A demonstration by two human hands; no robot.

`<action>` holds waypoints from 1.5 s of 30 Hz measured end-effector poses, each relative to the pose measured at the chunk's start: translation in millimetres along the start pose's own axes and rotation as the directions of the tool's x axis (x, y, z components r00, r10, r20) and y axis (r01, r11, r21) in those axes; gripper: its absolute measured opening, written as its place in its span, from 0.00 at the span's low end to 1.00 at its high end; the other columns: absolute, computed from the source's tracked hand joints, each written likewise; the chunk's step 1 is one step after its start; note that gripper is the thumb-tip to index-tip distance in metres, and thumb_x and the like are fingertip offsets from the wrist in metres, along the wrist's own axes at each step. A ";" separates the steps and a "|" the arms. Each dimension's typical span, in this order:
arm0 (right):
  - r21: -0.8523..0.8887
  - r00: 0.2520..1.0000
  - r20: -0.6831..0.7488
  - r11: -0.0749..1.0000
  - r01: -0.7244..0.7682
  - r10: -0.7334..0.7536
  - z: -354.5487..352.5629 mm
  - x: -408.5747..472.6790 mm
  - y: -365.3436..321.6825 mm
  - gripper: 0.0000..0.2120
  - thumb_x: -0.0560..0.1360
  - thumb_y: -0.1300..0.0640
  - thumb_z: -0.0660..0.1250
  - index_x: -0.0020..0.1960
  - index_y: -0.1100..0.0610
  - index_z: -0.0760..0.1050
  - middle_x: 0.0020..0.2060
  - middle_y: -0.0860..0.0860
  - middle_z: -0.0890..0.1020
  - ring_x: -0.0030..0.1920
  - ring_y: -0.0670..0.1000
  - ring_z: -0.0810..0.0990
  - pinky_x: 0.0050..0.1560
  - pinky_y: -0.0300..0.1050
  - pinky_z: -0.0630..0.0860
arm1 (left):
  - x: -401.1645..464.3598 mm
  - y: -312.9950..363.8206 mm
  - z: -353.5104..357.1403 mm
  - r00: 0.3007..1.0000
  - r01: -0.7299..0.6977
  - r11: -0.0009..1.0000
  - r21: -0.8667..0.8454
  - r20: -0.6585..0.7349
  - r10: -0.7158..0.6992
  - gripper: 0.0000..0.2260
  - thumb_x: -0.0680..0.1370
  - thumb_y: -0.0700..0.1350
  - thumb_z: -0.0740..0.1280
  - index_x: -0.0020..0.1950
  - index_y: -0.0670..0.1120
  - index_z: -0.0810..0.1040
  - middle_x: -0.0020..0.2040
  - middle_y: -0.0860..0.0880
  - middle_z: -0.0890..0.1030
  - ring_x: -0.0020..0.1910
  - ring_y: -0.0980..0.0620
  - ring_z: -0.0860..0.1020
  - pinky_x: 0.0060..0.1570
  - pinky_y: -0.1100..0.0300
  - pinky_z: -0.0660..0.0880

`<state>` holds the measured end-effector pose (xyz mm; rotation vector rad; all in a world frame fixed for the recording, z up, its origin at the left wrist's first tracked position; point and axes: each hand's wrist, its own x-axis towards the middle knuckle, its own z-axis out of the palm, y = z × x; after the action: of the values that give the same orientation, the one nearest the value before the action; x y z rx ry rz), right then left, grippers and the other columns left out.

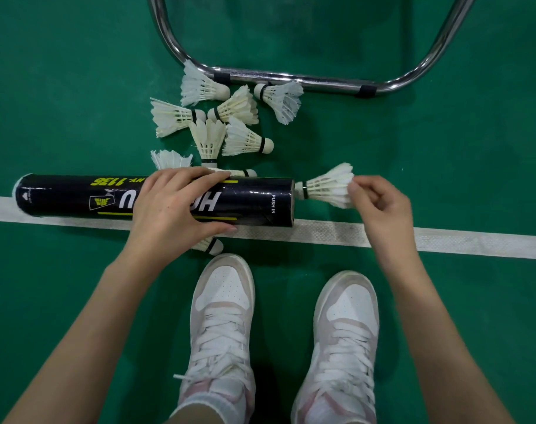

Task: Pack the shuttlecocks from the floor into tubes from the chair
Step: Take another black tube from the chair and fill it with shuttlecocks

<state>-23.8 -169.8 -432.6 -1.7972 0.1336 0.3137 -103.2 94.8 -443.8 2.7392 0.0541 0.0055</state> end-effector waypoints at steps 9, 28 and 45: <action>0.092 0.997 0.036 0.993 -0.078 0.075 9.5 -35.8 -9.2 0.05 0.76 0.61 0.64 0.44 0.53 0.77 0.31 0.50 0.75 0.36 0.43 0.73 0.40 0.30 0.71 | 2.3 8.3 1.5 1.000 -0.011 1.000 0.009 0.014 0.011 0.34 0.63 0.68 0.63 0.65 0.52 0.74 0.59 0.49 0.77 0.58 0.47 0.73 0.61 0.52 0.62; -0.002 0.981 0.189 1.000 -0.029 0.029 42.3 -42.3 -7.8 0.18 0.66 0.59 0.76 0.52 0.53 0.73 0.46 0.44 0.81 0.49 0.45 0.79 0.55 0.38 0.74 | 5.6 22.4 5.5 1.000 -0.022 0.999 -0.030 -0.001 0.022 0.34 0.64 0.68 0.64 0.66 0.53 0.73 0.60 0.50 0.77 0.59 0.48 0.72 0.60 0.55 0.61; 0.012 0.878 0.475 0.997 -0.077 0.062 38.2 -19.6 -14.2 0.18 0.71 0.68 0.70 0.56 0.52 0.74 0.48 0.45 0.81 0.47 0.39 0.79 0.53 0.34 0.74 | 3.8 23.7 2.3 0.999 -0.042 0.999 -0.018 0.005 0.042 0.34 0.65 0.68 0.63 0.65 0.52 0.73 0.59 0.49 0.77 0.58 0.46 0.74 0.59 0.51 0.64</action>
<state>-44.3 -130.9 -422.2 -1.6366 -0.1457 0.7920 -98.5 72.3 -436.6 2.7214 -0.0056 0.0099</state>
